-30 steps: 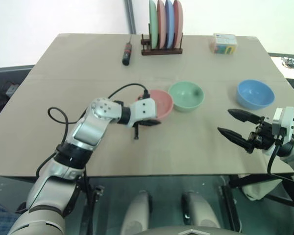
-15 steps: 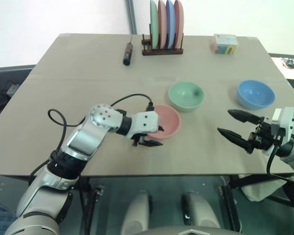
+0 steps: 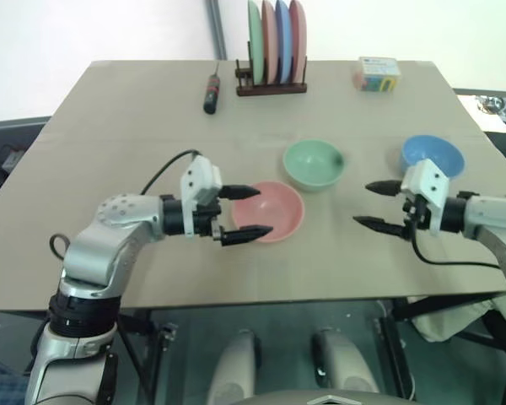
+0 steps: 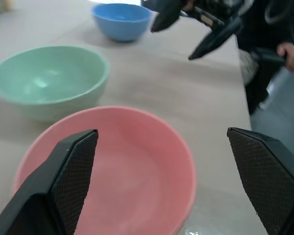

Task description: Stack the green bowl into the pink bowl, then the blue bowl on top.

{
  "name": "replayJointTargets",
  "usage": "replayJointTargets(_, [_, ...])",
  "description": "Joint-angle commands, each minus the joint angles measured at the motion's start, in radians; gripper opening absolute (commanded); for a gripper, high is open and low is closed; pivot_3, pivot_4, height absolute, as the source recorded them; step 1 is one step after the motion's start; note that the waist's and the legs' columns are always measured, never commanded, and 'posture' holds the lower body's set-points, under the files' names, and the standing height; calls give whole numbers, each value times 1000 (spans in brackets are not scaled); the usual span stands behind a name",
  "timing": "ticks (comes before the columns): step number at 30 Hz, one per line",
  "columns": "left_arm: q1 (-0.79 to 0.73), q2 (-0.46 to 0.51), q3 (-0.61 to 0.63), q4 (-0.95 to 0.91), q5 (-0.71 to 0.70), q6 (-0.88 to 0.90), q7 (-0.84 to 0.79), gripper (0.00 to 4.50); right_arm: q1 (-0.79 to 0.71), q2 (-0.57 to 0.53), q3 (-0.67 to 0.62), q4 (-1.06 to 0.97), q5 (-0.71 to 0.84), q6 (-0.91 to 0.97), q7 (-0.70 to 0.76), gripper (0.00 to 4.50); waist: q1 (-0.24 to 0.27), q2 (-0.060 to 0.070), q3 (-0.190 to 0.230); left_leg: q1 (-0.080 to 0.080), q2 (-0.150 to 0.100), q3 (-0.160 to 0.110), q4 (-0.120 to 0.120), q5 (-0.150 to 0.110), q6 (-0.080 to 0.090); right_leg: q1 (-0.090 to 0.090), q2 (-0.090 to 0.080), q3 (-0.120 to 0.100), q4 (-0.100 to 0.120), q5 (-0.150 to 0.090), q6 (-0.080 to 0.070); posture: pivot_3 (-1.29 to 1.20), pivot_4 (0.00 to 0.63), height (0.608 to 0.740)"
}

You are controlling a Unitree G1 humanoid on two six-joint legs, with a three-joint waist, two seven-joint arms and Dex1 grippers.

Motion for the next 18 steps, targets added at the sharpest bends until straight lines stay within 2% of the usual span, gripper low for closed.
replayJointTargets(1, [75,-8,143,-111,-113,41,74,4484,-113,33,95,108,-132,-83,8,3646,0,0,0,0,0,0,0,0,0,0,0,0,0,0,-1,0,150,740])
replayJointTargets(9, [363,-124,365,-315,-180,-70,257,4484,-355,163,238,457,-336,-294,40,3646,1,0,0,-1,0,1,0,0,0,-1,-1,1,-1,2,-3,0,150,740])
replayJointTargets(16, [524,-170,423,-377,-189,-139,346,4484,-465,252,313,722,-467,-458,65,3646,1,-1,0,0,-1,1,0,0,0,0,-1,1,0,2,-4,0,150,740])
replayJointTargets(18, [556,-178,442,-394,-200,-157,366,4500,-494,281,323,780,-489,-499,71,3139,-1,0,0,0,-1,1,0,0,0,0,-1,1,0,2,-4,0,150,740])
